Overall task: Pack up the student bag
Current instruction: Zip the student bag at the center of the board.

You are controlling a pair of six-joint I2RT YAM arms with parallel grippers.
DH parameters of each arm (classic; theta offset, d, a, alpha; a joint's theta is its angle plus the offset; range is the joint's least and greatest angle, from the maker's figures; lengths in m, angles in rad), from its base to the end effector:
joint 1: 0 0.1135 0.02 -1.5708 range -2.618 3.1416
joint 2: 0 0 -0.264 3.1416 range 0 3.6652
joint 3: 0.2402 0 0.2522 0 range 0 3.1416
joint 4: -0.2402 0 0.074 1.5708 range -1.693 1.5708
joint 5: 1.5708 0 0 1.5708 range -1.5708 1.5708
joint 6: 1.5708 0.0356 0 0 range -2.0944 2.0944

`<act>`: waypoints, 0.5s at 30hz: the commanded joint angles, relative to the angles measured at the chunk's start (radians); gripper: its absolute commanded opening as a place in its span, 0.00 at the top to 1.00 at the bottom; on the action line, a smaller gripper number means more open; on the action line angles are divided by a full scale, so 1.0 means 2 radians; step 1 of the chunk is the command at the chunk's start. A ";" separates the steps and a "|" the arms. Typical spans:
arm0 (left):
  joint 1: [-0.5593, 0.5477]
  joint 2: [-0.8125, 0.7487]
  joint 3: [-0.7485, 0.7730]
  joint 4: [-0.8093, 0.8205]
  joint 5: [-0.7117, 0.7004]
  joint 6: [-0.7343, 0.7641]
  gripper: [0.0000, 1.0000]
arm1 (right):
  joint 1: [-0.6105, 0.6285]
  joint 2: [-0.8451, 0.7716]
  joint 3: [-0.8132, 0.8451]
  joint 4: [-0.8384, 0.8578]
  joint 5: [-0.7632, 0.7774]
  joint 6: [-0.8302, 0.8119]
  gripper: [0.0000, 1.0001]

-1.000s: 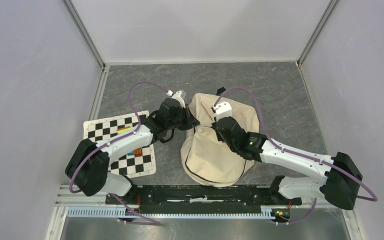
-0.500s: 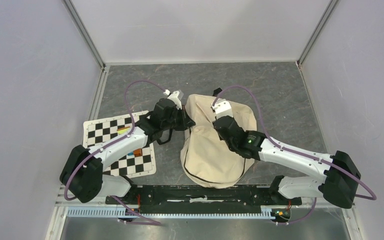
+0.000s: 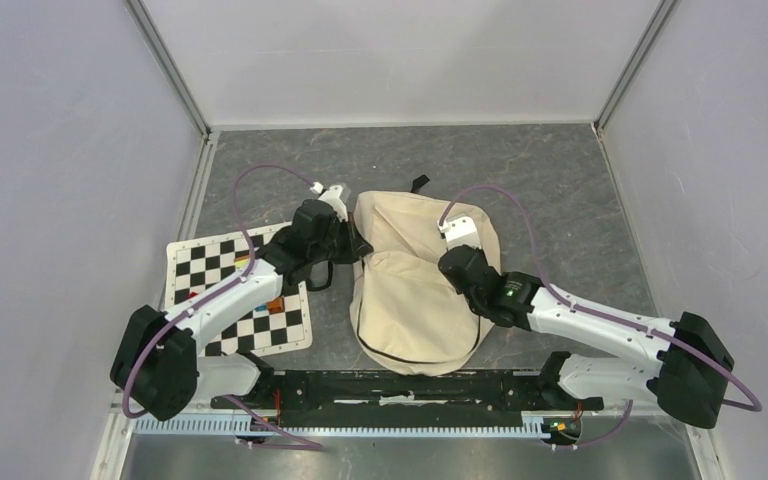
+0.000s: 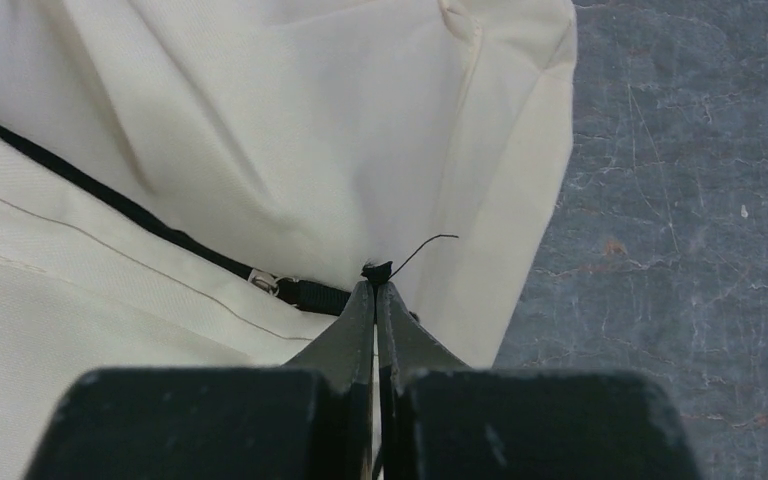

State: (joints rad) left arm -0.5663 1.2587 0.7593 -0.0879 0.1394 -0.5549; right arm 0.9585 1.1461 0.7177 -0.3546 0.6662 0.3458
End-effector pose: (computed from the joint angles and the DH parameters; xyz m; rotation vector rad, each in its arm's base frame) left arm 0.2283 -0.1510 0.2396 0.0974 2.2596 -0.7773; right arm 0.1509 0.1766 0.2349 -0.3515 2.1302 -0.0486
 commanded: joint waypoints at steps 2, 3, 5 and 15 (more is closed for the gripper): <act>0.047 -0.034 -0.004 -0.016 -0.037 0.036 0.98 | -0.015 -0.012 0.000 -0.024 0.046 -0.005 1.00; 0.055 -0.036 -0.006 -0.018 -0.031 0.035 0.98 | -0.018 -0.013 -0.001 -0.026 0.048 -0.007 1.00; 0.069 -0.038 -0.011 -0.020 -0.022 0.036 0.98 | -0.027 -0.017 -0.005 -0.026 0.049 -0.011 1.00; 0.096 -0.044 -0.026 -0.027 -0.004 0.039 0.98 | -0.060 -0.020 -0.041 -0.001 0.015 -0.019 1.00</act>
State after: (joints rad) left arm -0.4179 1.2118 0.7181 -0.1390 0.1993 -0.5526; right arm 0.8684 1.1248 0.6731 -0.3180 0.6411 0.3401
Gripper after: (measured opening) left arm 0.036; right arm 0.003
